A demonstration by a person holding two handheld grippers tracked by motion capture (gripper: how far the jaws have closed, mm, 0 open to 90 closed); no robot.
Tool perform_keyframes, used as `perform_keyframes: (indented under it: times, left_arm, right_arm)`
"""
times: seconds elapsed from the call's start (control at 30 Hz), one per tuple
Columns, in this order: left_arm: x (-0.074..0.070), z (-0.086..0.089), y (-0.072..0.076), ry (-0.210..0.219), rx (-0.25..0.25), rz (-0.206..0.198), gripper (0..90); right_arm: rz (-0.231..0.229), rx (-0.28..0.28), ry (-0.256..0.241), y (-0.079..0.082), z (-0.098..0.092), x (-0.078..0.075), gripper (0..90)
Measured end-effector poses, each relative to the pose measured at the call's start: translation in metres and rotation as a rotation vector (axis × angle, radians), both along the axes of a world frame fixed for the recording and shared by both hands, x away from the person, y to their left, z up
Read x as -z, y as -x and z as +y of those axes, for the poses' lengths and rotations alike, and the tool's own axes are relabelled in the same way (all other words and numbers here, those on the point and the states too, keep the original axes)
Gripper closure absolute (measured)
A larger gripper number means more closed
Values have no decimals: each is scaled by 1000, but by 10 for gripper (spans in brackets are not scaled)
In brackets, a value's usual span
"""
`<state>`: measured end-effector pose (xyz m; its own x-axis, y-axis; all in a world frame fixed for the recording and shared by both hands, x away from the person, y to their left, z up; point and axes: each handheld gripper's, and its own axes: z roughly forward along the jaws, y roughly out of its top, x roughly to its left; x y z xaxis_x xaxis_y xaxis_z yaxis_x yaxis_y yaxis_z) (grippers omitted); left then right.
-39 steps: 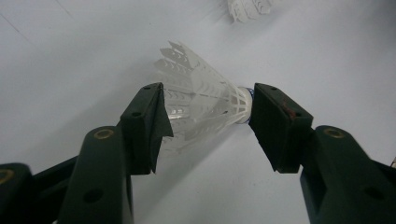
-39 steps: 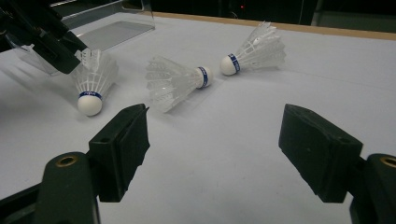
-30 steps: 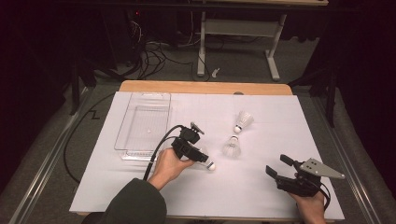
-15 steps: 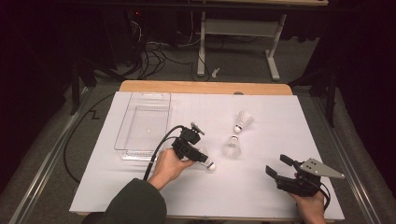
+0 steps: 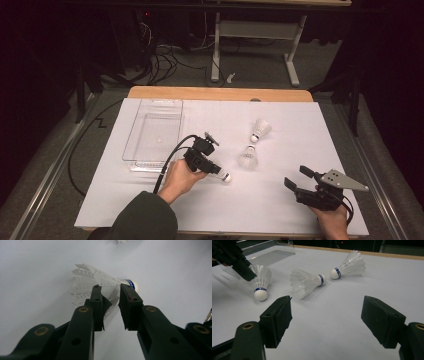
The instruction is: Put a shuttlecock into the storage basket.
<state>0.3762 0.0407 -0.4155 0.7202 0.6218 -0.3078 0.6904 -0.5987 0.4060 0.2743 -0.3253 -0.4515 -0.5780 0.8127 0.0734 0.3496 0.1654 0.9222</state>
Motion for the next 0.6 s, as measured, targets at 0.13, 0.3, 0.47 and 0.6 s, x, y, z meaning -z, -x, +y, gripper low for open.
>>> perform_keyframes:
  times: [0.13, 0.3, 0.47, 0.6]
  left_arm:
    - [-1, 0, 1, 1, 7, 4, 792]
    - [-3, 0, 3, 4, 26, 13, 858]
    - [-4, 0, 4, 10, 41, 19, 886]
    - [-5, -1, 5, 12, 46, 19, 896]
  right_arm:
    - [0, 0, 0, 0, 0, 0, 248]
    - [3, 0, -2, 0, 0, 0, 248]
    - [3, -1, -2, 0, 0, 0, 248]
    - [3, 0, -1, 0, 0, 0, 248]
